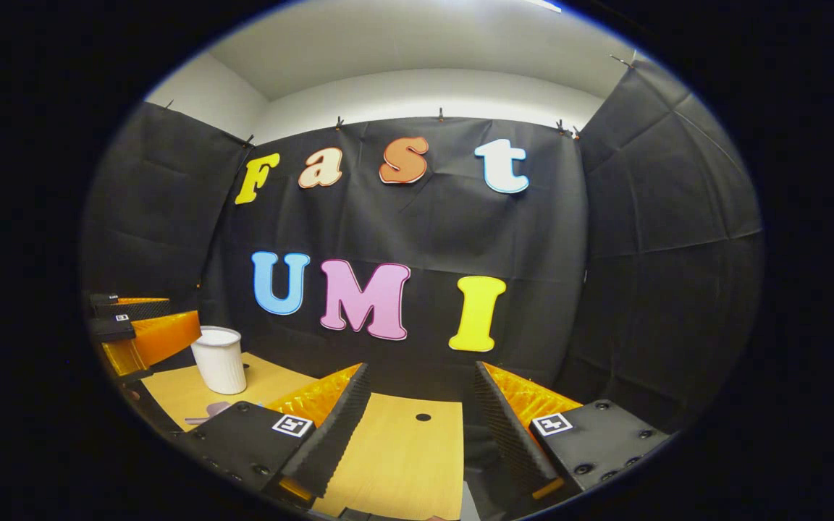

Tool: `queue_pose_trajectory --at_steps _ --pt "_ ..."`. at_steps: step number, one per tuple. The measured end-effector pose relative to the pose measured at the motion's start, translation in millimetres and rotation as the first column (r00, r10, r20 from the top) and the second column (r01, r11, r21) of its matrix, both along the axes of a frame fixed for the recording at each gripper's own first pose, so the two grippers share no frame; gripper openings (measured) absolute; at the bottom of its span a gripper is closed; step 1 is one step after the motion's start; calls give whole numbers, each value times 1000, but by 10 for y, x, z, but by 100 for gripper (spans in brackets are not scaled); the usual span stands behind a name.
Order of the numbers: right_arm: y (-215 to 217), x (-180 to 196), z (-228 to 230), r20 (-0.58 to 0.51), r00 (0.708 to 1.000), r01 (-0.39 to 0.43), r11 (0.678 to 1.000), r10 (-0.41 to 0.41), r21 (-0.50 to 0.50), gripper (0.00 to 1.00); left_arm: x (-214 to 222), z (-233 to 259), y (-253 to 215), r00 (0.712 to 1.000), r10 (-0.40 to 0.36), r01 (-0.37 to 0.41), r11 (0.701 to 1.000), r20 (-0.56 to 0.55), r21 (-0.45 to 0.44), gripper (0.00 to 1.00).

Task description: Pick up the small broom and dustpan from the desktop, sweep the trash into the dustpan with the broom, and then empty the trash into the garbage bin.

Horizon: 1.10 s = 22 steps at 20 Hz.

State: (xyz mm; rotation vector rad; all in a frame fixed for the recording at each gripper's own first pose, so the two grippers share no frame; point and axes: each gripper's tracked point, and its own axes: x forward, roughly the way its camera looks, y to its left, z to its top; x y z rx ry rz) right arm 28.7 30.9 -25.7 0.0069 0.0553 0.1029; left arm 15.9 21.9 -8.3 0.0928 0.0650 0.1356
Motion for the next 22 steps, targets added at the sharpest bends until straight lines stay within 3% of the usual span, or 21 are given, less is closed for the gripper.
queue_pose_trajectory --at_steps 5,6,8,9,11,14,17,19,20,22 --pt "260 218 -245 -47 995 -85 996 86 25 94 31 -127 183 997 56 -55 998 -52 30 78" --pt "339 252 -295 -60 993 -98 994 101 38 90 37 -182 218 997 50 -50 999 -65 3 79" --pt "509 330 -387 -85 991 -103 993 108 52 94 49 -387 291 990 19 -32 996 -141 -89 79" --pt "635 357 -471 -107 988 -109 992 115 55 89 38 -472 411 983 18 -42 991 -181 -127 79" --pt "978 405 -669 -165 976 -134 989 144 70 94 47 -609 725 972 6 -52 981 -236 -189 79" --pt "1652 499 -1137 -289 938 -167 981 190 101 94 75 -916 1514 948 13 -65 986 -318 -153 79" --pt "2445 577 -1655 -415 887 -167 979 202 121 94 126 -1315 2407 917 -49 1 993 -396 -121 79" --pt "2967 597 -1994 -527 823 -164 976 214 141 94 181 -1593 2945 881 -92 36 991 -463 -128 79" --pt "3183 585 -2197 -595 772 -166 974 224 151 94 209 -1802 3179 852 -111 49 990 -511 -134 79" --pt "3484 487 -2604 -740 628 -172 971 240 169 95 195 -2174 3361 770 -174 55 977 -614 -208 79"
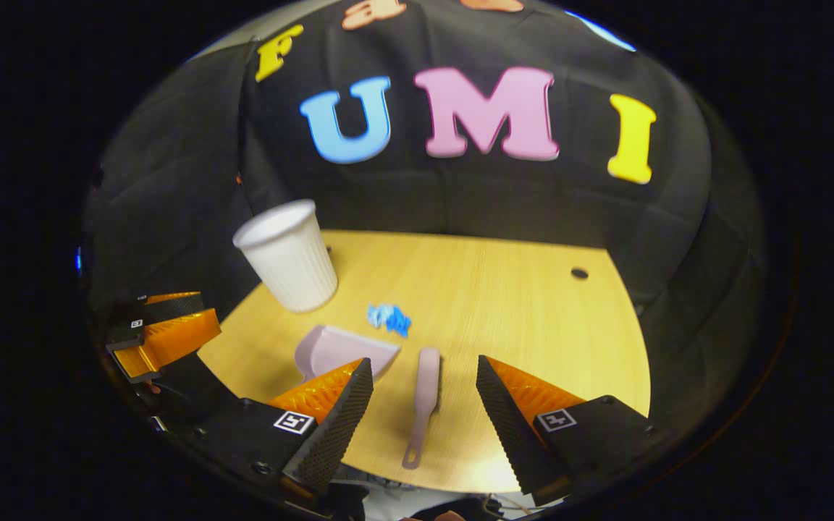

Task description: Pick up the small broom and dustpan from the desktop, sweep the trash into the dustpan with the broom, and then empty the trash into the garbage bin.

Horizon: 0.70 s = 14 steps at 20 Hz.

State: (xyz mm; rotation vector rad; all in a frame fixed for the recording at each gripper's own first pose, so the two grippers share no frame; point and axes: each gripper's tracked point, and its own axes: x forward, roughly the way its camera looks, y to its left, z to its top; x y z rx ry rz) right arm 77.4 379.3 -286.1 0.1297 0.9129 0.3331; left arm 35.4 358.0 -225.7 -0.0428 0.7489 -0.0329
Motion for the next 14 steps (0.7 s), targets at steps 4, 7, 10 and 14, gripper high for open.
queue_pose_trajectory --at_steps 4,7,10,14 --pt "58 -52 -665 -317 949 -7 1000 6 -3 96 -194 -747 266 924 23 -16 1000 -382 23 81" --pt "14 -101 -1025 -506 861 29 999 -40 -29 95 -219 -1096 230 846 47 -49 999 -532 11 81" --pt "-11 -238 -1254 -618 786 -4 999 -24 -45 95 -223 -1322 222 734 34 -45 999 -678 2 81" --pt "52 -384 -1545 -701 712 -23 997 -33 -69 95 -237 -1689 264 591 67 -102 995 -804 8 81"
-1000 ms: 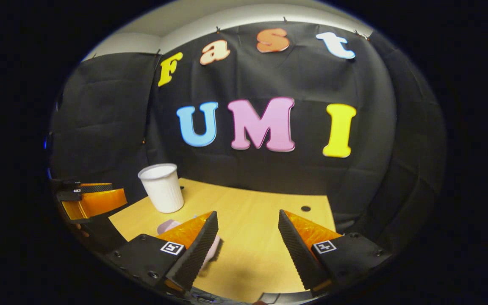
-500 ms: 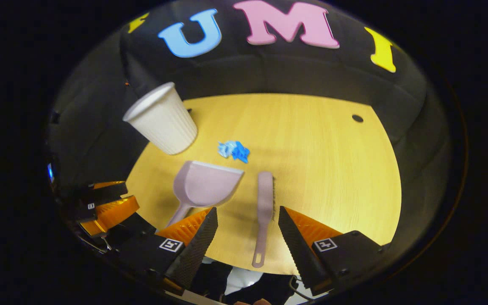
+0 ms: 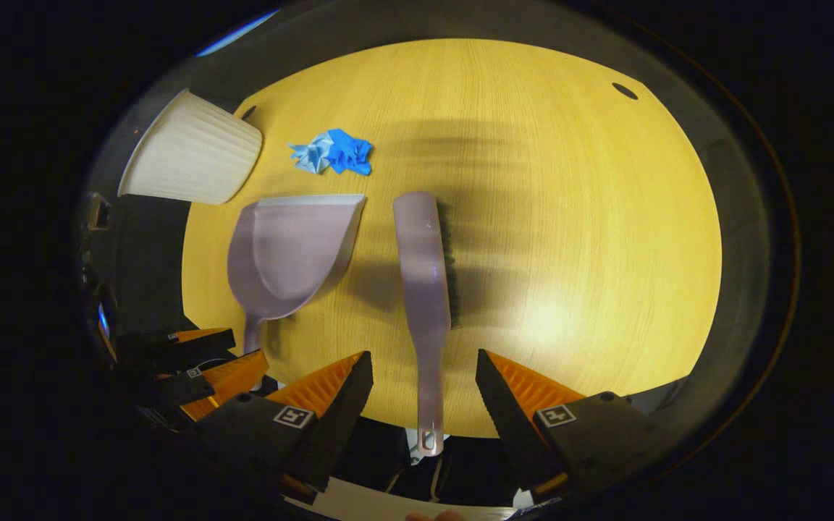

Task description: Pick up the small broom and dustpan from the desktop, sweep the trash into the dustpan with the broom, and then empty the trash into the garbage bin.

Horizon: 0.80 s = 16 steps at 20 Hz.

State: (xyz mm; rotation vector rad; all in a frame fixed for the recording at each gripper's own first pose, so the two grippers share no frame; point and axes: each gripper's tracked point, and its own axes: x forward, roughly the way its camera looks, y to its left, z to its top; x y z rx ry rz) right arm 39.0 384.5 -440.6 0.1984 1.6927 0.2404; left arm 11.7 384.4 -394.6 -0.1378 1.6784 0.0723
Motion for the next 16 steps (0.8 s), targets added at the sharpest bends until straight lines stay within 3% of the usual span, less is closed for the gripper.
queue_pose_trajectory --at_steps 2,4,11,12,13,14,16 --pt "9 -43 -86 -31 1000 -5 1000 5 -7 95 -33 -162 78 996 10 -5 999 -86 51 80" --pt "38 -48 -169 -47 999 -6 1000 5 -11 95 84 -260 49 993 16 -10 999 -116 47 80" --pt "92 -14 -383 -66 997 -39 998 36 -52 95 438 -474 -48 992 -34 40 998 -124 48 82" --pt "104 -7 -409 -67 997 -42 998 38 -56 88 454 -491 -38 991 -35 42 998 -131 54 81" --pt "107 -3 -431 -65 997 -50 997 46 -61 88 477 -509 -33 991 -26 33 998 -134 53 82" --pt "100 -13 -449 -64 996 -61 996 57 -68 94 486 -543 -19 990 -21 28 998 -138 49 81" --pt "81 -29 -477 -65 995 -81 994 76 -79 94 503 -573 -1 989 -28 37 998 -142 60 81"
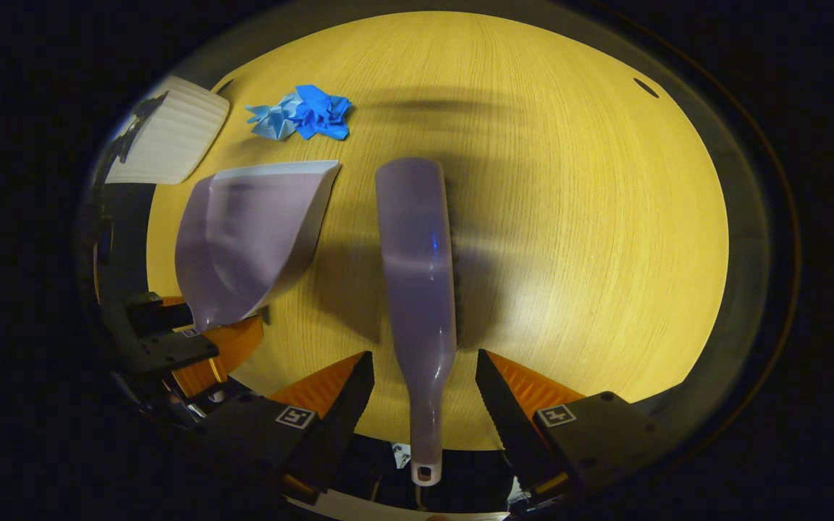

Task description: Pick up the small broom and dustpan from the desktop, sweep the trash into the dustpan with the broom, and then empty the trash into the garbage bin.

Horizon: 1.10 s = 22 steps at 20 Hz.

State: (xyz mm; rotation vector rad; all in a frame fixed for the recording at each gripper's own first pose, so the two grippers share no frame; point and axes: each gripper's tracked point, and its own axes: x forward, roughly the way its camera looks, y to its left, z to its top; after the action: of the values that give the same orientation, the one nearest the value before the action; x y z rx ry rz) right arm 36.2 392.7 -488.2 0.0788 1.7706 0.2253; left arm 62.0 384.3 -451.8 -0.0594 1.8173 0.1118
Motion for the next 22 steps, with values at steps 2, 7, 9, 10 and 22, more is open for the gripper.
queue_pose_trajectory --at_steps 2,7,9,10,22 --pt "-33 -8 -18 0 1000 -8 1000 8 -9 77 16 -28 18 1000 -20 20 1000 0 16 80" --pt "-20 13 10 -13 1000 -19 1000 19 11 47 -34 -44 14 1000 -5 5 1000 -12 0 51" --pt "-8 -1 -60 -10 999 -32 999 32 17 42 -63 -63 10 1000 -2 2 1000 -15 -13 38" --pt "-8 1 -64 -10 1000 -27 999 27 18 31 -76 -59 27 1000 -24 24 1000 -13 -8 35" --pt "-58 155 111 21 1000 -6 995 4 103 26 -31 18 51 991 -114 116 993 62 -25 27"
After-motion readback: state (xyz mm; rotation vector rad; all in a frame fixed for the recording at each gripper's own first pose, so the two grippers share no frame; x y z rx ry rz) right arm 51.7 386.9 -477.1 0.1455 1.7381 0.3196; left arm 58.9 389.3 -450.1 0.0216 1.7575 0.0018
